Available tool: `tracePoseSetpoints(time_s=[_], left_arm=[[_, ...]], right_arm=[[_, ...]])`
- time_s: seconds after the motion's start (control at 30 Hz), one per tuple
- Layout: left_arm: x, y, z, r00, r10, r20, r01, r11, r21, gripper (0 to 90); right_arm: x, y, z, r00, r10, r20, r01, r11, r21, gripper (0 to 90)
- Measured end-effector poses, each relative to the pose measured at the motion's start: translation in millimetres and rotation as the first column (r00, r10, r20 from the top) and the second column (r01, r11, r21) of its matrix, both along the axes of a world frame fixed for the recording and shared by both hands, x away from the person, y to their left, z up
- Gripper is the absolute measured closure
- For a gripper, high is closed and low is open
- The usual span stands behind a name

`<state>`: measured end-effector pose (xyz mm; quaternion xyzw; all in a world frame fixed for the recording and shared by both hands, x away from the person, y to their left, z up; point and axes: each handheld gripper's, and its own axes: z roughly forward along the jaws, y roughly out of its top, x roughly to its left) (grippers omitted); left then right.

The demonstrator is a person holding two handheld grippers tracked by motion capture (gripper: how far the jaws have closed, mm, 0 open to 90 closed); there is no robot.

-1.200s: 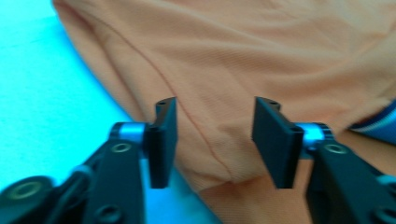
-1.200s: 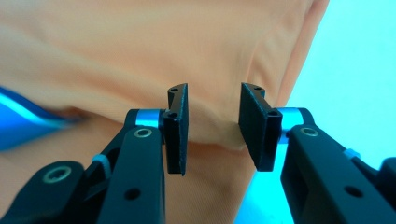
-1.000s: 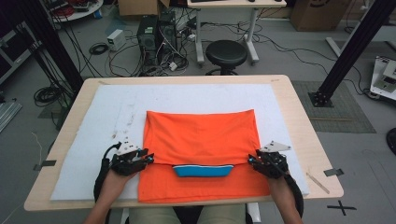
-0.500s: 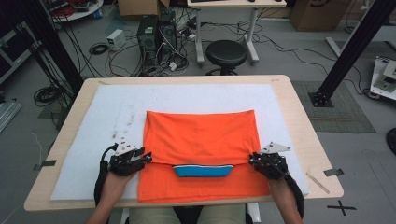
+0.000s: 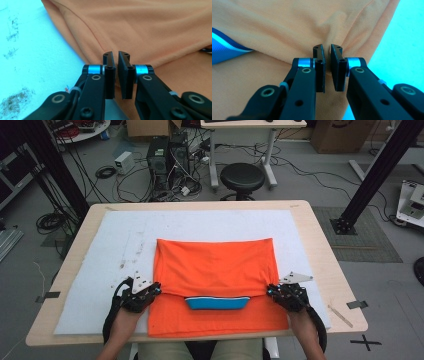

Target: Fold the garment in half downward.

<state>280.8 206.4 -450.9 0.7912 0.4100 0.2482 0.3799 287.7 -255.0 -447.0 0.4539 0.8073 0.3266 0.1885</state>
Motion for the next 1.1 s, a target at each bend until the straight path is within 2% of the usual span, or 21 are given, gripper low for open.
tracePoseSetpoints(time_s=[0.07,0.13,0.2,0.33,0.47,0.6,0.73,0.77,0.8,0.9,0.97,1.03,1.1], left_arm=[[-1.4,2.5,4.6,0.9999,-0.013,0.003,0.013,0.9989,-0.046,85.0],[-2.7,6.7,9.6,0.9996,-0.027,-0.006,0.026,0.9941,-0.105,85.2],[-6.3,11.3,13.1,0.9986,-0.050,-0.015,0.047,0.9839,-0.173,85.2],[-17.2,22.1,17.8,0.9955,-0.090,-0.029,0.080,0.9637,-0.255,85.2],[-28.6,32.0,21.1,0.9917,-0.122,-0.040,0.104,0.9464,-0.306,85.3],[-37.8,34.7,22.8,0.9862,-0.158,-0.048,0.133,0.9323,-0.336,85.2],[-42.7,39.8,25.6,0.9803,-0.188,-0.060,0.151,0.9088,-0.389,85.3],[-43.8,41.0,25.5,0.9793,-0.192,-0.064,0.151,0.9049,-0.398,85.2],[-44.6,42.0,24.9,0.9780,-0.197,-0.069,0.154,0.9042,-0.398,85.2],[-44.3,41.9,19.5,0.9750,-0.200,-0.097,0.148,0.9090,-0.390,84.8],[-42.5,39.6,15.6,0.9760,-0.192,-0.102,0.143,0.9197,-0.366,82.7],[-40.1,37.1,13.6,0.9815,-0.164,-0.099,0.124,0.9383,-0.323,72.2],[-36.4,36.9,12.3,0.9870,-0.137,-0.084,0.105,0.9465,-0.305,67.6]], right_arm=[[-0.7,-1.4,1.8,1.0000,-0.001,0.004,0.001,1.0000,0.007,84.3],[-1.7,-5.1,6.4,0.9999,-0.005,0.010,0.005,0.9994,0.034,84.3],[-3.9,-10.0,11.8,0.9998,-0.011,0.019,0.010,0.9979,0.064,84.2],[-11.6,-19.3,22.2,0.9994,-0.008,0.034,0.005,0.9950,0.100,84.2],[-19.8,-24.2,32.1,0.9985,0.009,0.054,-0.015,0.9944,0.105,84.2],[-30.8,-24.7,40.4,0.9984,0.023,0.051,-0.028,0.9941,0.104,84.1],[-41.3,-25.3,48.9,0.9977,0.035,0.058,-0.040,0.9947,0.094,84.1],[-43.7,-25.2,50.4,0.9980,0.036,0.052,-0.041,0.9948,0.093,84.1],[-45.6,-25.2,51.6,0.9979,0.040,0.051,-0.044,0.9948,0.092,84.1],[-48.9,-24.4,50.7,0.9982,0.043,0.041,-0.046,0.9959,0.079,84.0],[-47.2,-24.4,45.1,0.9988,0.042,0.024,-0.044,0.9965,0.072,83.2],[-44.9,-24.6,38.5,0.9994,0.032,0.014,-0.033,0.9965,0.077,80.0],[-42.5,-25.9,34.1,0.9998,0.016,0.009,-0.017,0.9955,0.094,73.2]])
